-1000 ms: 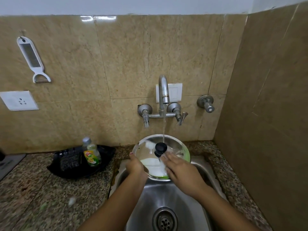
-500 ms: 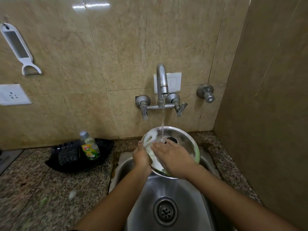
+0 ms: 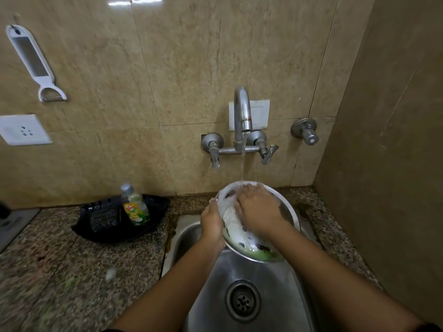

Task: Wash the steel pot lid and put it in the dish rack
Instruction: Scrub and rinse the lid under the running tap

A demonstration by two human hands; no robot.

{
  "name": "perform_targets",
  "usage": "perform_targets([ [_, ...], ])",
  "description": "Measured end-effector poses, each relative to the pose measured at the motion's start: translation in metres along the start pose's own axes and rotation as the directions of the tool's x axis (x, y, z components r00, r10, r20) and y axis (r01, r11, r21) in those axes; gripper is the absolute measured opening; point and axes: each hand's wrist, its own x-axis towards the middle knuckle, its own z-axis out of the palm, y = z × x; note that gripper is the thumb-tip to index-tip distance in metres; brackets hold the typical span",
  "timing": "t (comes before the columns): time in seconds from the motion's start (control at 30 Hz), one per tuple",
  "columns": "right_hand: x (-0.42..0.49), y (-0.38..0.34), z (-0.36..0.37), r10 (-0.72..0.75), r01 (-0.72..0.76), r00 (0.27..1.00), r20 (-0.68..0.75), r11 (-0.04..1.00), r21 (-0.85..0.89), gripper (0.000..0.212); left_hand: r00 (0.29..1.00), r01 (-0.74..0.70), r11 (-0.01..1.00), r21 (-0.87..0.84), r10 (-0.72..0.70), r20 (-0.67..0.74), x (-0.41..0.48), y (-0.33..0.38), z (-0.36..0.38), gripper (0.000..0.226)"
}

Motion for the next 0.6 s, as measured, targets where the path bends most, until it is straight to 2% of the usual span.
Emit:
perform_targets([
  [0.03, 0.002, 0.000, 0.000, 0.018, -0.018, 1.000, -0.010, 0.999, -0.034, 0.052, 1.000, -0.006, 1.000, 0.012, 0.006, -0.002, 0.001, 0.000, 0.001, 0.040],
  [0.07, 0.000, -0.003, 0.002, -0.024, 0.023, 0.999, -0.043, 0.999, -0.032, 0.053, 1.000, -0.008, 1.000, 0.016, 0.008, -0.006, -0.001, 0.000, 0.003, 0.040],
  [0.13, -0.011, -0.011, 0.006, -0.210, 0.218, 0.973, -0.099, 0.973, 0.076, 0.054, 1.000, 0.004, 1.000, 0.029, -0.004, -0.009, 0.000, 0.004, 0.003, 0.041],
  [0.2, -0.033, -0.006, 0.010, -0.387, 0.391, 0.920, -0.062, 0.897, 0.205, 0.051, 0.999, 0.031, 0.999, 0.016, -0.031, -0.017, 0.003, 0.008, 0.000, 0.044],
  [0.23, -0.045, 0.004, 0.014, -0.438, 0.430, 0.899, -0.024, 0.869, 0.246, 0.050, 0.998, 0.037, 0.999, 0.020, -0.036, -0.051, 0.005, 0.009, -0.003, 0.044],
  [0.3, -0.063, 0.031, 0.024, -0.441, 0.420, 0.897, 0.017, 0.865, 0.273, 0.050, 0.990, 0.018, 0.998, 0.062, -0.009, -0.140, 0.010, 0.013, -0.010, 0.041],
  [0.4, -0.078, 0.070, 0.037, -0.230, 0.212, 0.973, 0.022, 0.928, 0.306, 0.053, 0.979, 0.021, 0.998, 0.052, -0.010, -0.206, 0.020, 0.016, -0.020, 0.045],
  [0.43, -0.081, 0.073, 0.038, -0.195, 0.186, 0.981, -0.001, 0.935, 0.303, 0.053, 0.976, 0.031, 0.998, 0.045, -0.021, -0.219, 0.023, 0.014, -0.023, 0.044],
  [0.5, -0.082, 0.065, 0.038, -0.273, 0.278, 0.960, -0.056, 0.923, 0.267, 0.052, 0.971, 0.060, 0.997, 0.046, -0.048, -0.235, 0.021, 0.013, -0.022, 0.044],
  [0.6, -0.069, 0.026, 0.035, -0.454, 0.456, 0.889, -0.067, 0.859, 0.233, 0.050, 0.975, 0.074, 0.997, -0.018, -0.076, -0.210, 0.018, 0.004, -0.016, 0.050],
])
